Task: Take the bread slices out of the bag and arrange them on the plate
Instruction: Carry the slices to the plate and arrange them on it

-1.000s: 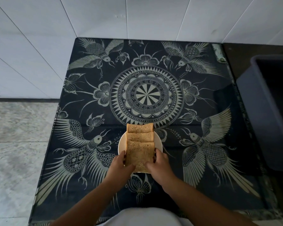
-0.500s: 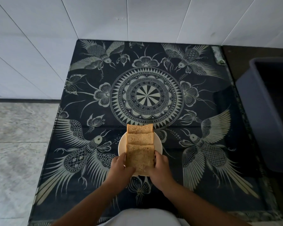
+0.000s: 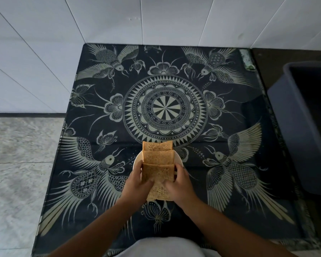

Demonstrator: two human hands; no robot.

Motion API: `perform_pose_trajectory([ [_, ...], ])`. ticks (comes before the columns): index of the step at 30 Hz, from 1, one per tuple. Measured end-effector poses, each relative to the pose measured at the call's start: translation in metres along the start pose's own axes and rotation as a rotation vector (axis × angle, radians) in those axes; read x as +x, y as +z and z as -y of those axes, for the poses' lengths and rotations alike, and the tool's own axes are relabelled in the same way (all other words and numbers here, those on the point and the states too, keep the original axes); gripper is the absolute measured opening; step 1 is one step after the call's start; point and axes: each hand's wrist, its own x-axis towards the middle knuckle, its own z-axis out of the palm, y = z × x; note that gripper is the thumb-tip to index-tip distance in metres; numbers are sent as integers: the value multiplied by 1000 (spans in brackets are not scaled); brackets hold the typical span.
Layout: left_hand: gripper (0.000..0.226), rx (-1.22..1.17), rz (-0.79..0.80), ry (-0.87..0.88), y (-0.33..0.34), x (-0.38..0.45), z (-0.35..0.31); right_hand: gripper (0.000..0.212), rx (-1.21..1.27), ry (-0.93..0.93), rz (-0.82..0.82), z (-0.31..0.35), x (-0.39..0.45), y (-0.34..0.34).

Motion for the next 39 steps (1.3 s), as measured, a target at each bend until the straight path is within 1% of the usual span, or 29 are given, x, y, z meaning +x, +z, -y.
perform_pose_trajectory([
  [6, 59, -11, 26, -25, 3, 1, 5, 55, -23, -1, 9, 1, -1, -3],
  [8, 55, -25, 16, -34, 5, -1, 9, 55, -5, -1, 5, -2, -2, -3],
  [10, 53, -20, 19, -58, 8, -4, 12, 49, 39, -3, 25, -4, -6, -4],
  [12, 57, -18, 38, -81, 11, -7, 16, 43, 72, -3, 65, -4, -10, -3],
  [17, 62, -2, 63, -91, 10, -5, 23, 55, 80, -6, 92, -1, -13, -2],
  [21, 69, 15, 91, -101, 2, -5, 22, 56, 34, 11, 122, -5, -11, -6],
  [23, 76, 65, 64, -93, -2, -6, 21, 56, -13, -7, 79, -7, -12, -8],
  [24, 79, 109, 31, -82, -4, -7, 21, 61, -49, -23, 31, -8, -13, -9],
  [26, 70, 203, -33, -37, -6, -9, 25, 72, -173, -58, -55, -13, -12, -11],
  [27, 64, 225, -38, -30, -6, -12, 28, 73, -194, -57, -79, -16, -13, -11],
  [28, 63, 232, -24, -46, -6, -15, 31, 71, -168, -48, -87, -17, -14, -12],
  [30, 76, 267, 16, -91, -7, -19, 37, 64, -94, -44, -61, -20, -17, -11],
  [31, 82, 294, 32, -108, -8, -20, 39, 66, -93, -45, -36, -22, -17, -10],
  [33, 89, 334, 82, -117, -10, -19, 41, 79, -135, -30, 12, -25, -15, -11],
  [34, 91, 363, 120, -116, -11, -17, 41, 81, -156, -30, 21, -25, -15, -12],
  [36, 96, 430, 191, -114, -11, -13, 40, 75, -184, -49, 29, -26, -12, -14],
  [39, 99, 466, 227, -110, -12, -6, 38, 66, -191, -96, 31, -25, -8, -16],
])
